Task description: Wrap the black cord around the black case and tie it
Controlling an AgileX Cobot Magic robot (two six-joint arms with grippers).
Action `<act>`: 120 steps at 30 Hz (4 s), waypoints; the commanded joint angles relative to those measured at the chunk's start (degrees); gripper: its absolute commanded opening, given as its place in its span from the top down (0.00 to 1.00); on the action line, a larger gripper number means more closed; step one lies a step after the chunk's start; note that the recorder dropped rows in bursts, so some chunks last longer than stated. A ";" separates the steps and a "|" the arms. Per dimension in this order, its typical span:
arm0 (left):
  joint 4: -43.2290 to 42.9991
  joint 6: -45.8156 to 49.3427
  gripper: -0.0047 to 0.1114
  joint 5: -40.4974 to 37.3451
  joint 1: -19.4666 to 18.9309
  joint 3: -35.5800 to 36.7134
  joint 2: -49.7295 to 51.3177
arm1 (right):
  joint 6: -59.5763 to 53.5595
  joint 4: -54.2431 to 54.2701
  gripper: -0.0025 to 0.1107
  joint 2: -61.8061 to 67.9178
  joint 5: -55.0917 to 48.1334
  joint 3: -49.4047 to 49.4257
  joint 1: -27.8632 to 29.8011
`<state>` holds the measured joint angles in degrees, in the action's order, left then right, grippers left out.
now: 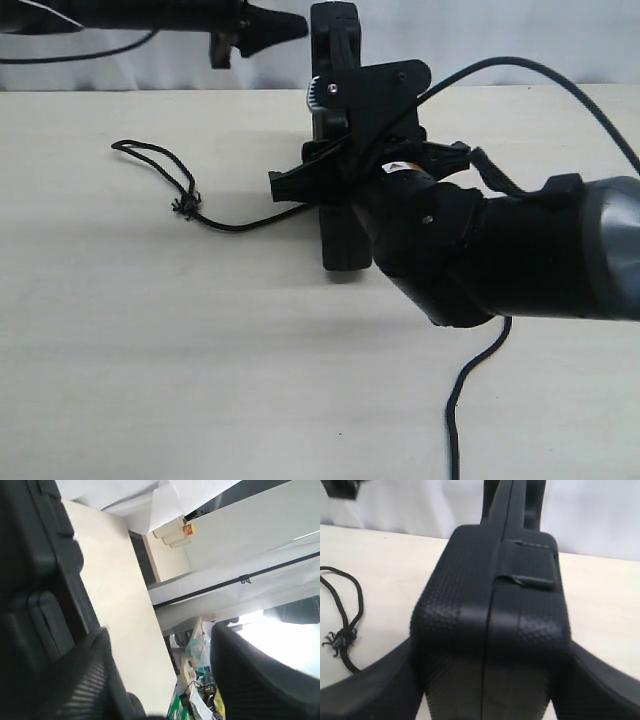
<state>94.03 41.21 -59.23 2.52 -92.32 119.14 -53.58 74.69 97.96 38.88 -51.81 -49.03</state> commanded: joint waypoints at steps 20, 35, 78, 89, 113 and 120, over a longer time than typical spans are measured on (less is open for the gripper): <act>-70.07 -27.92 0.60 13.62 -1.19 8.59 -2.80 | -10.29 -0.60 0.94 -0.82 -8.24 -0.15 0.23; -84.44 -49.46 0.60 25.21 3.37 11.62 3.64 | -10.29 -0.60 0.94 -0.82 -9.45 -0.15 0.23; -61.10 17.50 0.96 18.02 3.49 11.62 -7.72 | -26.25 17.70 0.94 -0.82 -14.10 1.19 3.20; -59.36 30.37 0.96 5.93 2.72 11.62 -11.57 | -27.04 17.11 0.94 -4.38 -29.09 4.35 14.19; -72.35 -18.59 0.62 14.50 1.52 11.62 -11.63 | -29.98 14.40 0.94 -4.50 -34.70 6.82 18.92; -72.63 -35.73 0.49 2.46 1.52 11.62 -8.37 | -29.98 14.40 0.94 -4.50 -35.67 6.82 18.92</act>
<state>21.61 12.01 -52.21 4.16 -80.76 109.20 -83.01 88.22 91.68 5.64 -47.08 -30.52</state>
